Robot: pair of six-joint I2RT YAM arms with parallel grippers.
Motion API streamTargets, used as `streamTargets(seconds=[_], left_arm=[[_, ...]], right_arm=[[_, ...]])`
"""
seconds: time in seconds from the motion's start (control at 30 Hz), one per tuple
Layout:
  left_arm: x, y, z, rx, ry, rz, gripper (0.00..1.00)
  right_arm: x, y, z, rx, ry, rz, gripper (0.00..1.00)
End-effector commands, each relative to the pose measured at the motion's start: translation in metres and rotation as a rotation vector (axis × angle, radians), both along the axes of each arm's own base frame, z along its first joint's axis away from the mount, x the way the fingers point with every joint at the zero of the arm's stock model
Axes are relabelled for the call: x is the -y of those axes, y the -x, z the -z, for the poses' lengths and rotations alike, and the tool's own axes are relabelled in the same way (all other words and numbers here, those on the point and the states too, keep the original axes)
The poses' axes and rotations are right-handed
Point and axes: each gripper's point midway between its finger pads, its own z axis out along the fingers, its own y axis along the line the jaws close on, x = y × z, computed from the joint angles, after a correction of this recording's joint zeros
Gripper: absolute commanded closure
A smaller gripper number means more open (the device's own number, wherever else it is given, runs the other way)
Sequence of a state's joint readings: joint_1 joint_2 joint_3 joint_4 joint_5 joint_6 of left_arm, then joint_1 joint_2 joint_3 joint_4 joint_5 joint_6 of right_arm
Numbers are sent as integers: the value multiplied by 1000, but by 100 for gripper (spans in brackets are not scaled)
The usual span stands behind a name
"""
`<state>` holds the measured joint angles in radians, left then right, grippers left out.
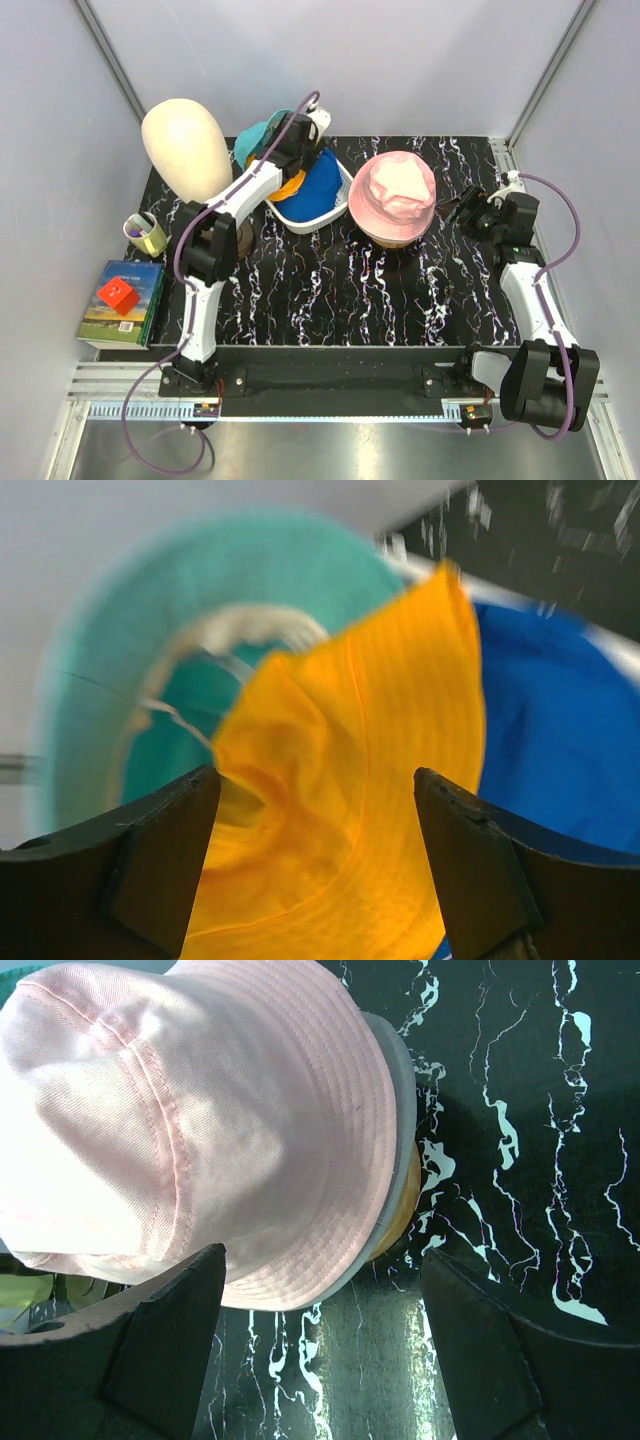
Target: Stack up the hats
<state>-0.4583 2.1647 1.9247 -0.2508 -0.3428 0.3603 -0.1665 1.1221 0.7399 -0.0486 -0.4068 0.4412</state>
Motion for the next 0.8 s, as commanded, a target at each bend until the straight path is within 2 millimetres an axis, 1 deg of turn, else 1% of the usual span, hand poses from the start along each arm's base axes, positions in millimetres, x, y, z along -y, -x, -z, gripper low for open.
streamTargets(seconds=[0.0,0.13,0.23,0.33,0.37,0.43,0.47,0.5,0.53,0.6,0.67,0.73,0.77], left_arm=[[-4,-6,10,-61,93,25,17],[-9,-9,29,-117,136,39,18],[-11,-8,37,-142,163,45,18],[-5,-3,36,-152,198,62,16],[-2,-1,28,-144,215,73,16],[3,7,28,-164,251,91,15],[4,8,22,-153,268,93,15],[6,17,21,-163,286,102,15],[6,20,16,-153,300,109,15],[7,22,7,-115,323,113,14],[9,25,14,-139,325,125,14],[4,19,21,-146,304,93,14],[2,20,29,-172,287,84,14]], right_arm=[[0,-3,-13,55,3,-8,14],[1,-4,-15,60,6,-6,14],[1,-4,-14,57,6,-5,14],[1,-4,-13,54,7,-5,14],[0,-4,-12,53,7,-7,13],[1,-5,-11,48,7,-4,14],[1,-5,-10,46,5,-3,13],[2,-5,-9,43,5,-2,14],[2,-5,-9,42,6,-2,13],[1,-5,-7,37,3,-5,13],[0,-5,-6,34,-1,-8,14],[0,-5,-5,29,-4,-10,14],[0,-5,-5,31,-4,-10,14]])
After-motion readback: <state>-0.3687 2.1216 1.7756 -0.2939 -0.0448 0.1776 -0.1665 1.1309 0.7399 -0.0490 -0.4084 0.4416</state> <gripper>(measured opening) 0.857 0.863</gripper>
